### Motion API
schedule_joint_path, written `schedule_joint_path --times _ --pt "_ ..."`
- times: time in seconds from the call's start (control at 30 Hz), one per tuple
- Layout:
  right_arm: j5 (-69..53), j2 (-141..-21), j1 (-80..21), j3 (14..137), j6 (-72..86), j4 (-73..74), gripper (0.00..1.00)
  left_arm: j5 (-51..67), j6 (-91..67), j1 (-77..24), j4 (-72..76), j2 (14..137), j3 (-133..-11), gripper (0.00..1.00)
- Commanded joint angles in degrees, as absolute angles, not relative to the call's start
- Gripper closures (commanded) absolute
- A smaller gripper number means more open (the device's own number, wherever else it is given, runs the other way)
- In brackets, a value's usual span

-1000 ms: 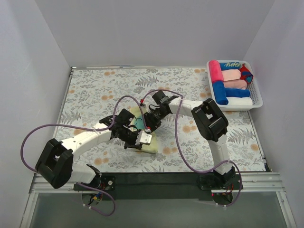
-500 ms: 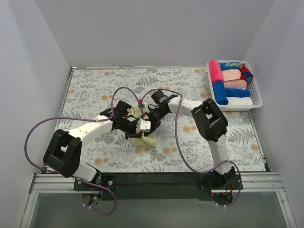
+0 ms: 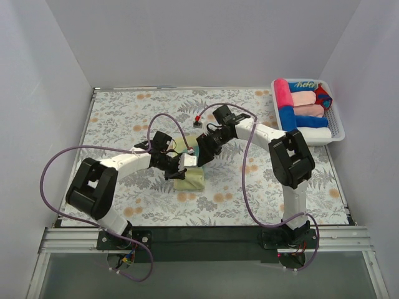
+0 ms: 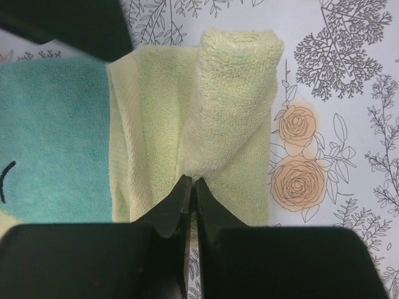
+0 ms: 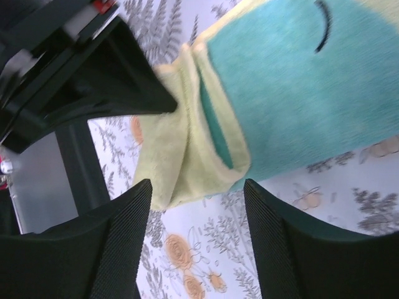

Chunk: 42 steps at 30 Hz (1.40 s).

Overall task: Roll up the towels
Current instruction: Roll the towel

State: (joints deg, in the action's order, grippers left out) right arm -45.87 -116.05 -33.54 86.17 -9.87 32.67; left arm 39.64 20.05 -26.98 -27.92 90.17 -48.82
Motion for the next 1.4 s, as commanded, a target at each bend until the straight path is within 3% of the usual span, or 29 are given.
schedule_joint_path --times 0.0,0.47,0.63,0.67,0.7,0.8,0.9,0.97,1.2,1.37 --pt "-49.2 -112.2 -34.3 82.7 -12.1 34.4 0.44 40.6 19.8 -26.1 -25.8 91.7 -50.0 1.0" --pt "-50.9 -115.5 -36.6 78.9 -9.3 30.8 0.47 40.3 20.0 -25.5 -25.2 93.9 -51.2 1.0" --pt "-47.5 -119.8 -37.4 79.9 -8.3 30.1 0.67 40.2 19.8 -25.2 -26.1 91.8 -51.2 1.0" --pt "-46.5 -120.4 -37.4 80.1 -8.3 30.0 0.7 40.2 20.0 -25.2 -26.4 91.1 -50.9 0.98" --pt "-46.1 -121.7 -37.5 80.3 -8.0 29.9 0.8 39.9 20.5 -25.1 -26.5 90.2 -50.4 0.91" --pt "-45.4 -124.2 -37.4 80.8 -6.9 29.8 0.89 38.7 22.4 -25.1 -26.8 84.4 -47.6 0.72" --pt "-44.8 -125.2 -37.4 80.9 -6.7 29.9 0.92 38.1 24.8 -25.2 -27.0 76.7 -44.7 0.61" --pt "-44.6 -125.3 -37.4 81.1 -6.3 30.0 0.92 36.5 25.8 -25.8 -26.5 71.8 -42.4 0.5" --pt "-44.5 -125.9 -38.0 81.7 -5.4 30.1 0.92 22.7 26.5 -38.5 -19.1 66.7 -35.0 0.46" --pt "-44.7 -126.2 -38.0 82.0 -5.2 30.4 0.92 18.2 25.5 -42.3 -13.5 70.0 -33.9 0.46"
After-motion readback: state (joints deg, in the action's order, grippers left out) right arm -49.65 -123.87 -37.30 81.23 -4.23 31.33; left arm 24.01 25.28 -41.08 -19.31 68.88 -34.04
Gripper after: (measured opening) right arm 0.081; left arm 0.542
